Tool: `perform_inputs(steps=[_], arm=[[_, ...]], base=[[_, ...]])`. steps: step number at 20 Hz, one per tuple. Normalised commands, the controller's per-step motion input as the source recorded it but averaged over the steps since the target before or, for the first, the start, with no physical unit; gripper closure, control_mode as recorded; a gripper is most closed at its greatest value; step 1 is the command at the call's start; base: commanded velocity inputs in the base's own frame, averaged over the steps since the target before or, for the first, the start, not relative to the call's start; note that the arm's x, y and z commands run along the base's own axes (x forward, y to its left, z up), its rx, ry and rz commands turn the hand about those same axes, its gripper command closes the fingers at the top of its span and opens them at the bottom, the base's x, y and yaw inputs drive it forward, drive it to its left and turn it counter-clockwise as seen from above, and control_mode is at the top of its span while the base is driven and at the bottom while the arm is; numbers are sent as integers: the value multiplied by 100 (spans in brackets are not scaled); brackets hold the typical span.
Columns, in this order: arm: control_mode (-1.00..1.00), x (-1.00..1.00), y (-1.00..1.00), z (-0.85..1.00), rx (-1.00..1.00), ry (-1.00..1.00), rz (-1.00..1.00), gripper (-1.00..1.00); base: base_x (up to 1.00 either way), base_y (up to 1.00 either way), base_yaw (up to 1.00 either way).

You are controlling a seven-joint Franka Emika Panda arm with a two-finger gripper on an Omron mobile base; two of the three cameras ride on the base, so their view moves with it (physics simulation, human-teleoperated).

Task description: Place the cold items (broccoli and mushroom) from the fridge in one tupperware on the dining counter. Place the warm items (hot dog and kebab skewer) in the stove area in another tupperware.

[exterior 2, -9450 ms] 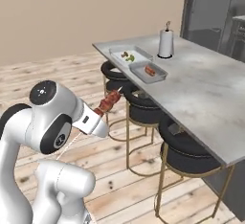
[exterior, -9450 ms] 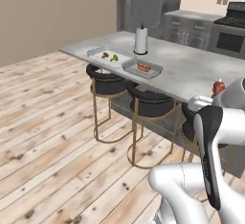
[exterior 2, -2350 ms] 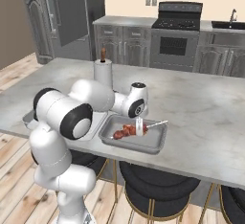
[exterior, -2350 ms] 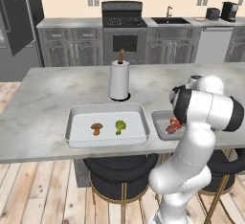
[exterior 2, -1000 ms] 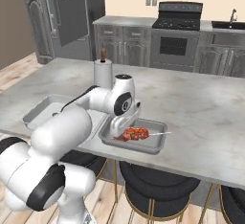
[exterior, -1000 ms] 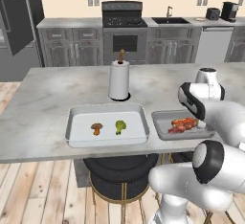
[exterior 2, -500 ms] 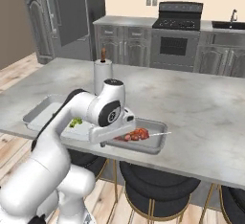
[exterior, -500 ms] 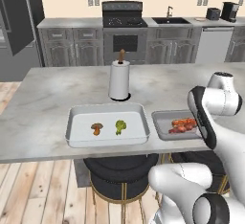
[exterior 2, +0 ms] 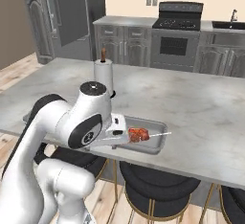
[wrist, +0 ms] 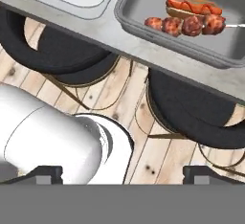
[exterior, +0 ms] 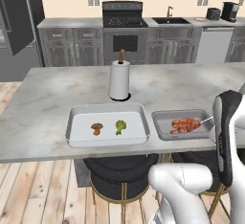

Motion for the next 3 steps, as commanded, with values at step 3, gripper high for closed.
perform_inputs(steps=[3], arm=[[-100, -72, 26, 81, -2, -32, -33, -100]], base=[[0, 0, 0]])
